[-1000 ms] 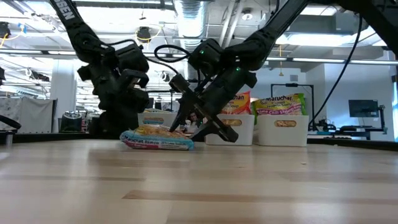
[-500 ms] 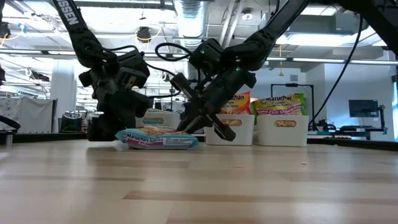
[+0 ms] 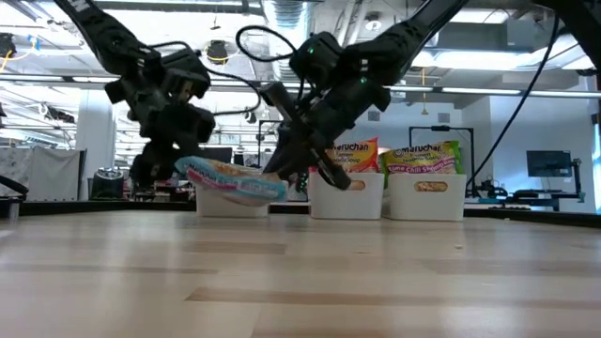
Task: Sort Maruchan noodles
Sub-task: Put the blue noodle pack into the left white bin
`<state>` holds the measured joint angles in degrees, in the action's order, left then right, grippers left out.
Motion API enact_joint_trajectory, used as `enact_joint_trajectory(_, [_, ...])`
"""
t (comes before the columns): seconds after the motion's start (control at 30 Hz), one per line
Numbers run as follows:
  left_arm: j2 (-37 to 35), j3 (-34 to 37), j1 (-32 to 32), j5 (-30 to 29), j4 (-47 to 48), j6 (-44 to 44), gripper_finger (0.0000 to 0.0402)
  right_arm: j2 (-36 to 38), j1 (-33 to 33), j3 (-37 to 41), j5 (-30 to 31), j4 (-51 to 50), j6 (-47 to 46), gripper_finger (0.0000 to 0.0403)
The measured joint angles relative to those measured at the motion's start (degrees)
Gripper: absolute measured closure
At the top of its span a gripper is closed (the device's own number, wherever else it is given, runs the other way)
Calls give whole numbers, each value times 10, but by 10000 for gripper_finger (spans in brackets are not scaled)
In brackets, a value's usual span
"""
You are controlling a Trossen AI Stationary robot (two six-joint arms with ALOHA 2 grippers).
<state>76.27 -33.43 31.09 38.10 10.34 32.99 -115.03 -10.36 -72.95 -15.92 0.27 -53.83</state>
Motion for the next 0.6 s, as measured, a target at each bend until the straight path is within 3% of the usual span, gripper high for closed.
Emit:
enact_joint_trajectory(0.3, [-78, 0, 31, 2, 12, 2, 281, 41, 0, -1, 67, 1, 67, 396])
enact_joint_trajectory(0.6, [-148, 0, 79, -5, 6, 2, 281, 62, -23, -55, 113, -51, 120, 396])
